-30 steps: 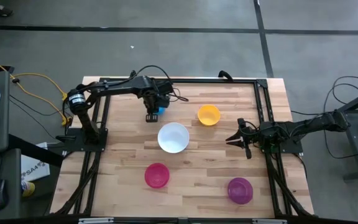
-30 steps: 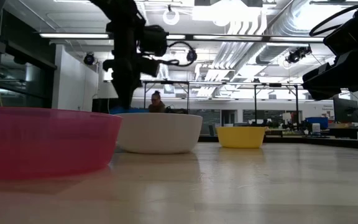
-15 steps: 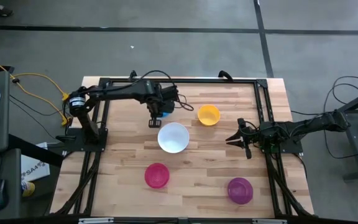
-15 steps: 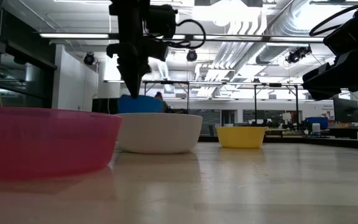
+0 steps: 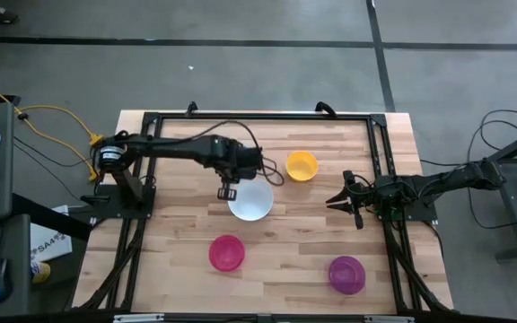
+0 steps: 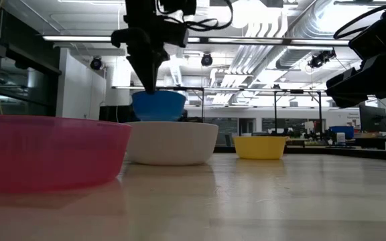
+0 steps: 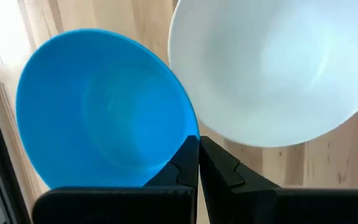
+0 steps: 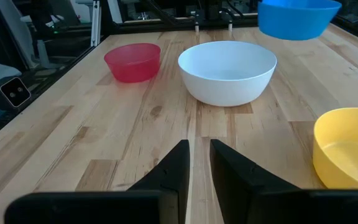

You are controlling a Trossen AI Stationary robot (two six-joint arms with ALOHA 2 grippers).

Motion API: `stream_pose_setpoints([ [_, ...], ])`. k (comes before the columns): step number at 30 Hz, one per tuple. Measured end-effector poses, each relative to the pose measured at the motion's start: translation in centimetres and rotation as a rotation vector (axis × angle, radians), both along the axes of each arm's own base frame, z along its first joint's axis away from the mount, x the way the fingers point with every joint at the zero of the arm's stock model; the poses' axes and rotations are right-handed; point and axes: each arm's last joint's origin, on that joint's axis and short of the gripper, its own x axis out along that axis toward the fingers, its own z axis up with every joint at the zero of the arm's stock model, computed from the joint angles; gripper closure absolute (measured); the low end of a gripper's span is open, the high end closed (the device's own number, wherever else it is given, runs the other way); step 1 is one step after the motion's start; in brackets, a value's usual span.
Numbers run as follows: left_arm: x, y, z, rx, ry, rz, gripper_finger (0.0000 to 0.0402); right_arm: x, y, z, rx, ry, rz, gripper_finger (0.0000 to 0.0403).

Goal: Nest bowls inside each other
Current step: Stack the blue bowl on top of the white bowl

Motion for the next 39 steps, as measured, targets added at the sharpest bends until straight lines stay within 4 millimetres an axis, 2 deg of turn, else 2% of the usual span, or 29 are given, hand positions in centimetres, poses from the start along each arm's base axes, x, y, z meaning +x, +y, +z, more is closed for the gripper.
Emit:
stream_pose_setpoints([
  [11,-0.3,-5.0,1.0,0.008,-0.078,0.001,0.0401,0.0,0.0,0.0,0.0,0.0,0.0,0.0346],
  [16,-0.2,-6.9,0.9,-0.008,-0.107,-0.036,0.0401,0.0,0.0,0.0,0.0,0.0,0.0,0.0346],
  [19,0.2,-7.8,0.0,-0.034,-0.107,-0.06,0.0401,0.0,0.0,0.0,0.0,0.0,0.0,0.0346],
  [30,1.6,-8.3,-3.3,-0.105,-0.002,-0.115,0.0401,0.0,0.0,0.0,0.0,0.002,0.0,0.0346],
  [37,2.6,-8.5,-4.1,-0.109,-0.024,-0.169,0.0401,0.0,0.0,0.0,0.0,0.0,0.0,0.0346],
  [39,2.4,-8.5,-4.3,-0.101,0.005,-0.168,0.0401,0.0,0.0,0.0,0.0,0.0,0.0,0.0346],
])
